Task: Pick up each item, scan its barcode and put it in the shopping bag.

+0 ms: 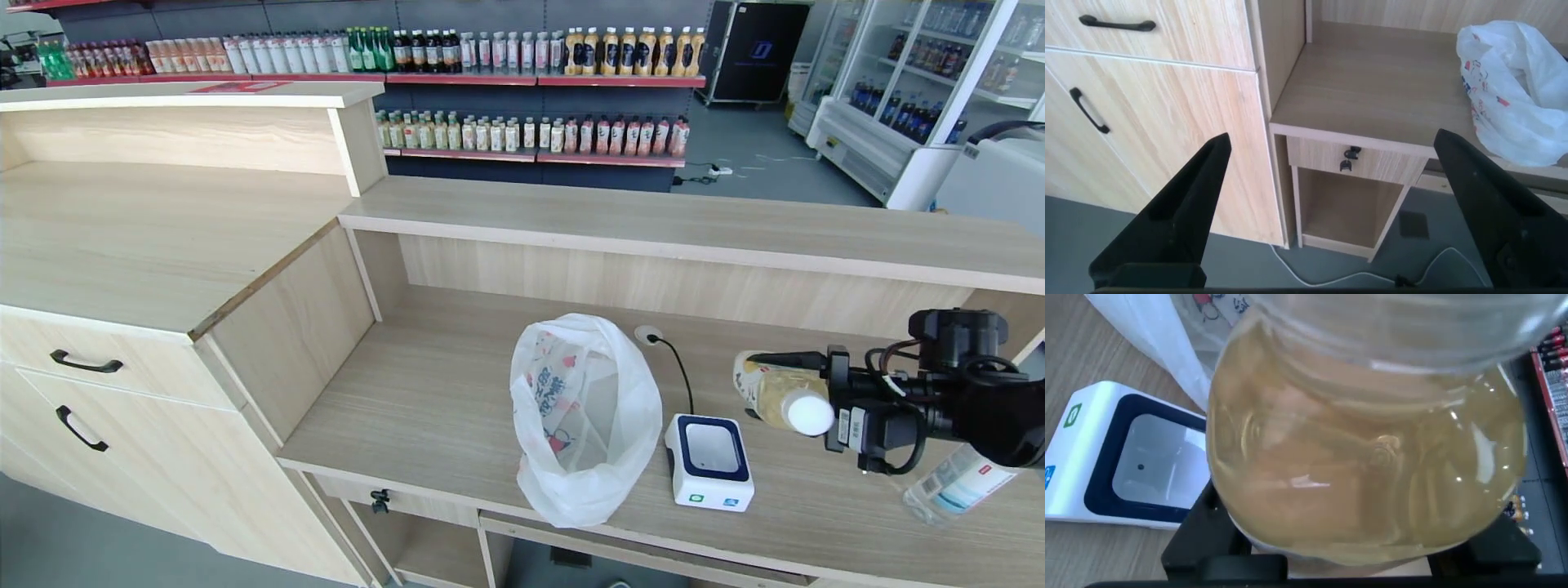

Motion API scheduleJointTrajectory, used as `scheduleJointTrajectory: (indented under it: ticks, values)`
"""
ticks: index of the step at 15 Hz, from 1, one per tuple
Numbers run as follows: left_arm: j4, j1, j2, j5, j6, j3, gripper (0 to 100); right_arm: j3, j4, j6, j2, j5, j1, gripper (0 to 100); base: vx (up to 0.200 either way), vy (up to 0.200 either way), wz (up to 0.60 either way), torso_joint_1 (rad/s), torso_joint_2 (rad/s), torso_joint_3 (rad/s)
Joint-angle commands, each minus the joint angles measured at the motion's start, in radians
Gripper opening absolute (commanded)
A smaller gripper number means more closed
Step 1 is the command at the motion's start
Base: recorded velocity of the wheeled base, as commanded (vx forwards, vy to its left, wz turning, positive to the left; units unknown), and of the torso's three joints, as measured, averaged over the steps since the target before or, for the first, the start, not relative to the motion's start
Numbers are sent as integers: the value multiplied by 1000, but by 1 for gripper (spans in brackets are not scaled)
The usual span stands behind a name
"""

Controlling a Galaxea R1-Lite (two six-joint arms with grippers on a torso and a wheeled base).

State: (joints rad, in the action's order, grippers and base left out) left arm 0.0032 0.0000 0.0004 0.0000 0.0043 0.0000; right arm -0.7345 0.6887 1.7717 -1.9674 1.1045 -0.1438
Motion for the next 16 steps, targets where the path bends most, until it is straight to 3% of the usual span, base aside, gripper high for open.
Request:
scheduleJointTrajectory:
  ticks: [1,16]
  values:
    - [0,0,0,0,0,0,100,0,2,2,-39,2,21,0,0,0,0,0,0,0]
    - [0,0,0,0,0,0,100,-56,38,-1,-165,9,89,0,0,0,0,0,0,0]
